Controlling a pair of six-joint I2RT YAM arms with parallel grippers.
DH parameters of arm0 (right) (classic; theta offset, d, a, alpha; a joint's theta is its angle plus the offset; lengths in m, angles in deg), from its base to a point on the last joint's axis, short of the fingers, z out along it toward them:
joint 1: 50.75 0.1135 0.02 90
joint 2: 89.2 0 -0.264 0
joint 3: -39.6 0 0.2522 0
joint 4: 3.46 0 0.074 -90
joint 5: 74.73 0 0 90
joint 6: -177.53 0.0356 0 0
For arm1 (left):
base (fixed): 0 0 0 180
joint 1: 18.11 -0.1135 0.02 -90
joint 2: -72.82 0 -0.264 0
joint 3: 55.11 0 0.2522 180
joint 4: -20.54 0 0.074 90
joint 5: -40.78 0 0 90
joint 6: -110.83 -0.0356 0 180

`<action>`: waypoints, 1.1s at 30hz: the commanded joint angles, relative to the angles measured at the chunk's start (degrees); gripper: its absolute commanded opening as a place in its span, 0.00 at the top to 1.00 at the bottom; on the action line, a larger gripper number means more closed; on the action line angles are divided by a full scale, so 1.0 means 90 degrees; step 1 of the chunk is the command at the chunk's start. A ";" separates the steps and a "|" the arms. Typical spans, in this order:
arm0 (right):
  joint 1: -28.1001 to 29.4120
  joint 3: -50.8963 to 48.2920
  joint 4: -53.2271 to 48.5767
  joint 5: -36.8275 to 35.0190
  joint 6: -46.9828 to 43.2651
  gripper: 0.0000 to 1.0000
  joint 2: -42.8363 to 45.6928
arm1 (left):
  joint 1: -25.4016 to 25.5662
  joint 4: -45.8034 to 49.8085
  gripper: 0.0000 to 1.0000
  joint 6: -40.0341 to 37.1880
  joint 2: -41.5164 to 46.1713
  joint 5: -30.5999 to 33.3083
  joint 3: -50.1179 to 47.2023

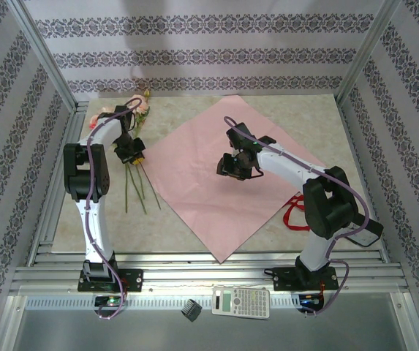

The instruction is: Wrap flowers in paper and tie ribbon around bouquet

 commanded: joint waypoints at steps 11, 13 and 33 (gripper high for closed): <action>0.0079 0.0263 -0.0132 -0.0036 -0.0107 0.58 0.0060 | 0.0489 0.0604 1.00 -0.0828 0.0981 0.0906 0.0302; 0.0057 0.0241 -0.0143 -0.0090 -0.0107 0.58 0.0126 | 0.0587 0.0719 1.00 -0.0760 0.1283 0.1049 0.0311; -0.1394 -0.1378 0.0022 0.0225 0.0175 0.59 0.1711 | 0.2922 -0.2190 1.00 0.0103 -0.0565 -0.2039 0.2519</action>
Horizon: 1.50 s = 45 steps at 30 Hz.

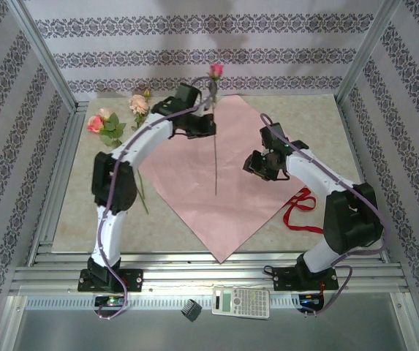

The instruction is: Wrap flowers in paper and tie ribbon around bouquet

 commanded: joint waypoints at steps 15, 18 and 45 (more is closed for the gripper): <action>-0.0177 -0.0530 -0.0132 0.0348 0.0013 0.59 0.0625 | 0.0188 -0.0442 1.00 0.0497 -0.2265 -0.0414 0.1974; -0.0163 -0.0573 -0.0055 0.0381 0.0043 0.59 0.0528 | 0.0248 -0.0327 0.99 0.0541 -0.2589 -0.0476 0.2373; 0.1031 0.0669 0.0203 0.0079 -0.0730 0.58 -0.0368 | -0.3221 0.1709 0.58 -0.0918 0.1579 0.2053 -0.2632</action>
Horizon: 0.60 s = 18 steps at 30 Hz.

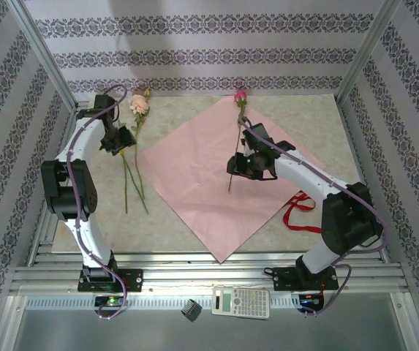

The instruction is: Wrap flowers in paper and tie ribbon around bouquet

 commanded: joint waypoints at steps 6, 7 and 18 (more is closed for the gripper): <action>0.0094 0.0315 -0.0088 -0.0042 -0.0139 0.57 -0.0226 | 0.0193 -0.0159 0.52 -0.1019 -0.1190 0.0629 0.0977; 0.0094 0.0331 -0.0114 -0.0062 -0.0149 0.57 -0.0219 | 0.0205 -0.0189 0.52 -0.1053 -0.1357 0.0720 0.1126; -0.0079 0.0264 -0.0364 -0.0074 -0.0051 0.57 0.0207 | 0.0351 -0.0039 0.52 -0.1406 -0.3020 0.1059 0.2768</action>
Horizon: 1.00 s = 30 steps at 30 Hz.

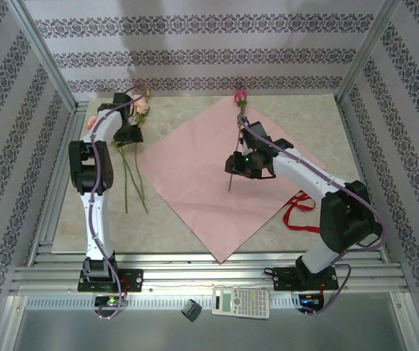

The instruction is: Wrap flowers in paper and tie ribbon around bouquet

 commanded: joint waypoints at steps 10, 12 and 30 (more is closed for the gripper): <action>-0.0167 0.0191 -0.0339 -0.0039 -0.0085 0.56 0.0251 | 0.0329 0.0078 0.88 -0.0633 -0.0495 0.0332 0.0389; -0.0176 0.0242 -0.0357 -0.0049 -0.0100 0.56 0.0250 | 0.0353 0.0212 0.96 -0.0752 -0.0439 0.0587 0.0448; -0.1106 -0.0259 -0.0029 -0.0030 0.0239 0.56 0.0687 | 0.1834 -0.0424 1.00 0.0818 0.1801 -0.1452 0.0212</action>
